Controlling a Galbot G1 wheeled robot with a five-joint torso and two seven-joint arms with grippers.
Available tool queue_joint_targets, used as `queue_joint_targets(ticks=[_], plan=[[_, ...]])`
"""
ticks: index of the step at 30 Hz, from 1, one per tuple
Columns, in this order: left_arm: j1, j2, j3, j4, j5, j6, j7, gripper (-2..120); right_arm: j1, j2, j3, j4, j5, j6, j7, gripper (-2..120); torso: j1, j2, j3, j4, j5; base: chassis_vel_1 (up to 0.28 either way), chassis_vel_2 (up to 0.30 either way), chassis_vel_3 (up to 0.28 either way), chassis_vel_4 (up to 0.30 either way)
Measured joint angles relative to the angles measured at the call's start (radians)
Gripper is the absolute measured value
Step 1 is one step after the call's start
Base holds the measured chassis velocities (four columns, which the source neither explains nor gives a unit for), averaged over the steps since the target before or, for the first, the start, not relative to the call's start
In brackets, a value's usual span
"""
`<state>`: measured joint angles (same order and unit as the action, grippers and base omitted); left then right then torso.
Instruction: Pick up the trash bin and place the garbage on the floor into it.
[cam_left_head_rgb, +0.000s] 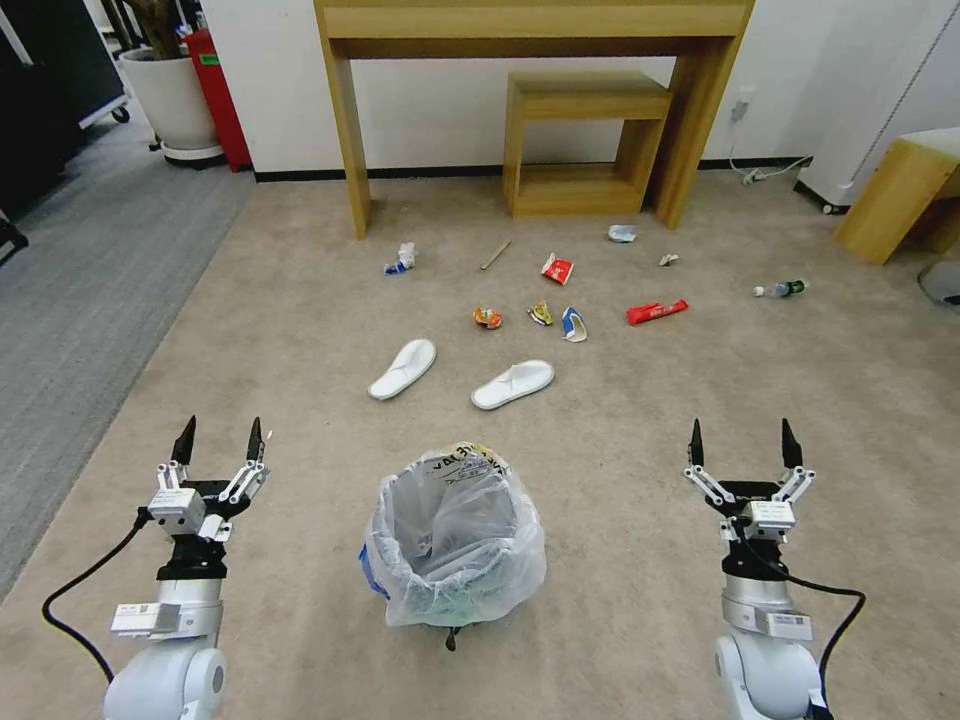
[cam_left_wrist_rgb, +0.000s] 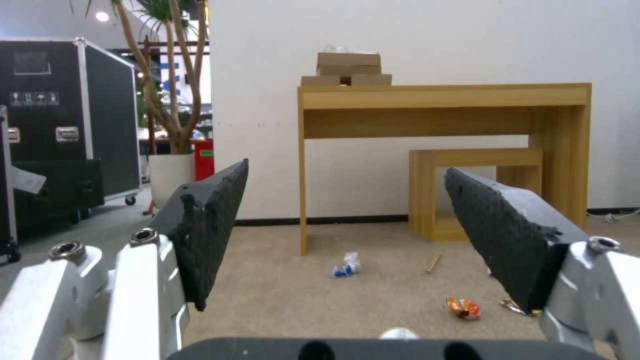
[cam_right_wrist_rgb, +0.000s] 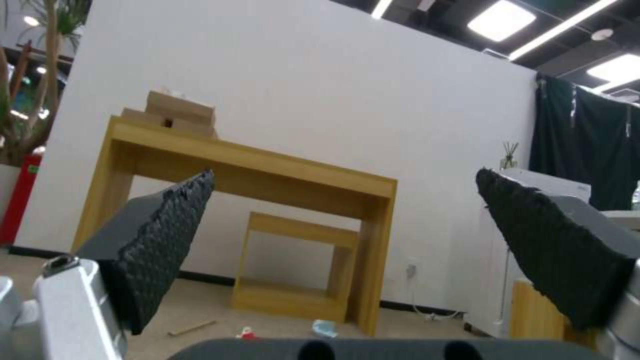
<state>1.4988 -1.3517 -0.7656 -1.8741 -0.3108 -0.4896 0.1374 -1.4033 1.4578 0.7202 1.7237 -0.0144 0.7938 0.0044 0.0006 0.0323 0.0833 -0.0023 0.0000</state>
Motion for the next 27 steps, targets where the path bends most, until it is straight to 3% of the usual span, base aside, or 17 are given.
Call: queue_joint_targets(ticks=[8, 20, 27], plan=[[0.007, -0.005, -0.001, -0.006, 0.002, -0.004, 0.000, 78, -0.003, 0.002, -0.001, 0.004, 0.004, 0.005, -0.003, 100, 0.000, 0.000, 0.000, 0.0001, 0.0000, -0.013, -0.012, 0.019, 0.013], [0.016, -0.011, -0.003, -0.021, 0.005, -0.006, 0.001, 78, -0.010, 0.002, 0.000, 0.012, 0.011, 0.012, -0.004, 100, 0.000, 0.000, 0.000, -0.0002, 0.0002, -0.143, -0.160, 0.138, 0.146], [0.023, -0.013, -0.006, -0.026, 0.004, -0.009, 0.001, 78, -0.012, 0.005, -0.003, 0.017, 0.011, 0.013, -0.010, 100, 0.000, 0.000, 0.000, 0.0001, -0.0002, -0.020, -0.022, 0.014, 0.014]])
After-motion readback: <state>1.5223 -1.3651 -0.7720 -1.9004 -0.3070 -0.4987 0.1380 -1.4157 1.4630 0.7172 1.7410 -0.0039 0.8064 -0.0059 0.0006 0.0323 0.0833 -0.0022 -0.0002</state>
